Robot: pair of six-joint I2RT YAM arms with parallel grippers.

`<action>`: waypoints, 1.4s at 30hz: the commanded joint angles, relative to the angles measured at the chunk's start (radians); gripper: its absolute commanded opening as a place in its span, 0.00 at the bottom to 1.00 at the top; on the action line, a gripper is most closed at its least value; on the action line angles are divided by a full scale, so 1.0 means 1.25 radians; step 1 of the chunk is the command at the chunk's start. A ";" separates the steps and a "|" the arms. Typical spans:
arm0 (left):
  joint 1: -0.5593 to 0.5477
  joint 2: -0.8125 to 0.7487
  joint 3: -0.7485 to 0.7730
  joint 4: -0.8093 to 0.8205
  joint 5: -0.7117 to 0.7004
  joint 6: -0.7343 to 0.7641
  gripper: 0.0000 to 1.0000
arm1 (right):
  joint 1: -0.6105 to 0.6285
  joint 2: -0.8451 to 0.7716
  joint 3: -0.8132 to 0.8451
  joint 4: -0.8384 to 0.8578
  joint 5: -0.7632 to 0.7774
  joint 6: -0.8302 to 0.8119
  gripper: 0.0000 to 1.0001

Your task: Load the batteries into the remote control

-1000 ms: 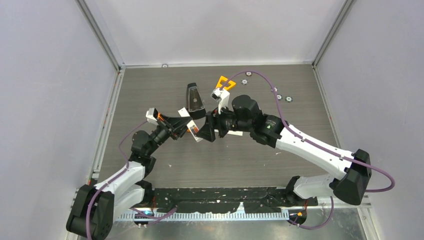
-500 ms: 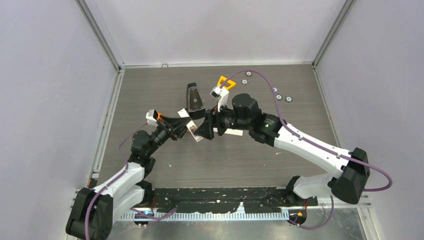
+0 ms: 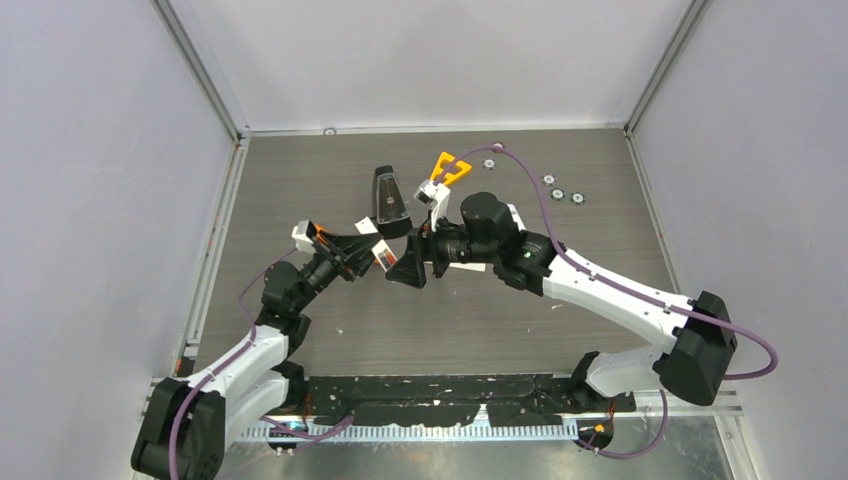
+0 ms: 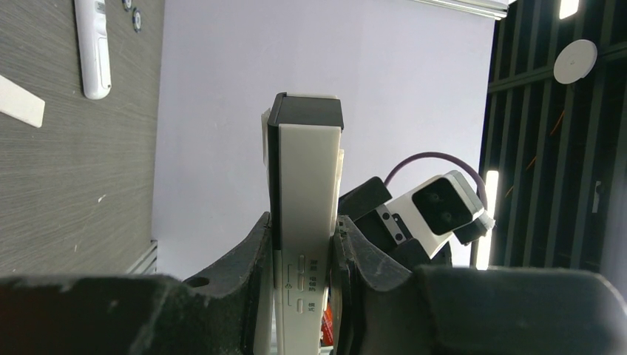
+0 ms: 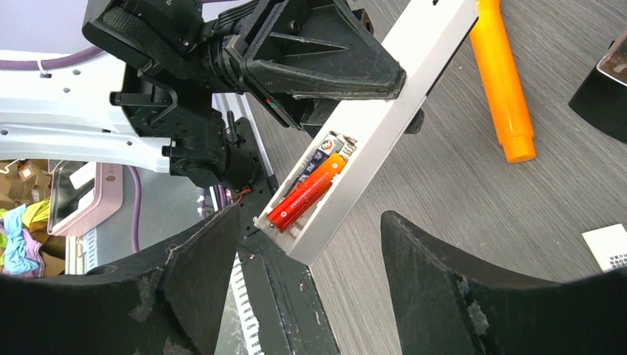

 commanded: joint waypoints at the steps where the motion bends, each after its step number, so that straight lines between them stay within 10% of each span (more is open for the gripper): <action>1: -0.002 -0.014 0.026 0.023 0.013 -0.008 0.00 | -0.009 0.023 0.033 0.046 -0.009 -0.004 0.74; 30: -0.002 0.006 0.021 0.043 0.022 0.013 0.00 | -0.080 0.064 0.020 0.190 -0.281 0.095 0.91; 42: -0.002 0.009 0.023 0.060 0.027 0.004 0.00 | -0.108 0.065 -0.020 0.208 -0.304 0.118 0.64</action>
